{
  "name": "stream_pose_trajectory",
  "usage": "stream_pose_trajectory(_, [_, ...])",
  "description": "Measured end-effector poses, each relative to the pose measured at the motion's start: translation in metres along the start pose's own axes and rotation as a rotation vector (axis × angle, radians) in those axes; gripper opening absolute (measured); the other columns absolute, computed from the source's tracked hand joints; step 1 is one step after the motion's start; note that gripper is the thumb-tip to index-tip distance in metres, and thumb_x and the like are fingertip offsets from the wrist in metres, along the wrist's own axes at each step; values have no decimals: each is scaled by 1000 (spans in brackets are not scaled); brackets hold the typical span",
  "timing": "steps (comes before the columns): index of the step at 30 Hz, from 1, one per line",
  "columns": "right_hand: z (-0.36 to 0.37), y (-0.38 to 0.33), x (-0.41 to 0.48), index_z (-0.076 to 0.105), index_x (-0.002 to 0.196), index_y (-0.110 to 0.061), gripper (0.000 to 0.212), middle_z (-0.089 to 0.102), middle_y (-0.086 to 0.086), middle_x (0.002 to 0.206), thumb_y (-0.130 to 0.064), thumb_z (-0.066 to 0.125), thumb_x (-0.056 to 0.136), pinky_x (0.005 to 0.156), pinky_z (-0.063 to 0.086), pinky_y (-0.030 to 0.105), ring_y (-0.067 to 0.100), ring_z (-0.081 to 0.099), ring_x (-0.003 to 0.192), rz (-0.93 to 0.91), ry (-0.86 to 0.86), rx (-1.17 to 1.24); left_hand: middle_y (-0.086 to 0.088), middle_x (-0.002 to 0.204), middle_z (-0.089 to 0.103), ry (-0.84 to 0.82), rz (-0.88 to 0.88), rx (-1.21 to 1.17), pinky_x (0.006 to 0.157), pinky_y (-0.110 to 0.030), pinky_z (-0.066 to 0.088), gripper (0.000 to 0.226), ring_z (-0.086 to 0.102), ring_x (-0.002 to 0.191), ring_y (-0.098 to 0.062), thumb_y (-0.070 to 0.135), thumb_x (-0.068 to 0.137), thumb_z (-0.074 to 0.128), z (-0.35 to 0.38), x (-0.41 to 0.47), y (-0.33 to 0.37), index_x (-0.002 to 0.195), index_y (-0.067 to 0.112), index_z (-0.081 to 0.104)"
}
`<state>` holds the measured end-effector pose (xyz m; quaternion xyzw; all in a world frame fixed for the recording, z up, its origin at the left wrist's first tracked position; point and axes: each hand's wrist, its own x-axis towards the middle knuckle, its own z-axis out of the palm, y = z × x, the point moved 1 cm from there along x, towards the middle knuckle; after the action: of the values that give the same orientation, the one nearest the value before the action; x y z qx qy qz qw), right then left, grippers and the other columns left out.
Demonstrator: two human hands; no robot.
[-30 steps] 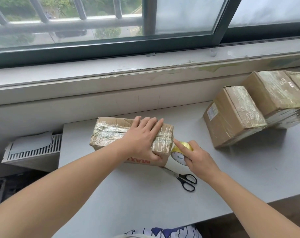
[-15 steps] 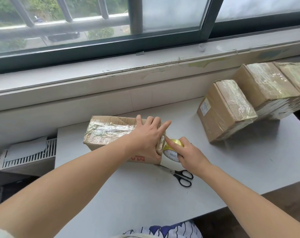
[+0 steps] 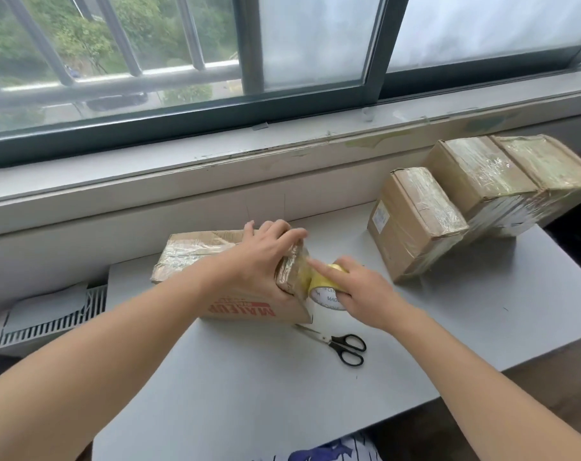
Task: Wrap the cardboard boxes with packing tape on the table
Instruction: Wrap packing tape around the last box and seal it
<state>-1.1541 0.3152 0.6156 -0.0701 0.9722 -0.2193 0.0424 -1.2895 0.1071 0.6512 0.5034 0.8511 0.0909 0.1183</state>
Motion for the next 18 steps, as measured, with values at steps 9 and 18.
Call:
stream_pose_trajectory(9, [-86,-94,58,47,151,-29,73,53,1,90,-2,70,87,78,46,25,21,51,81,-328,416,212,2,130,46,270,-179,-658,107,-26,44,111,52,123,-17,45,59,94,-30,-93,-53,144,27,25])
stream_pose_trajectory(18, [-45,-162,118,54,144,-34,66,50,-6,99,1,65,90,71,52,33,16,52,80,-416,254,123,23,165,19,236,-429,-1033,125,-39,23,99,22,150,1,62,79,78,0,-151,-86,152,63,11])
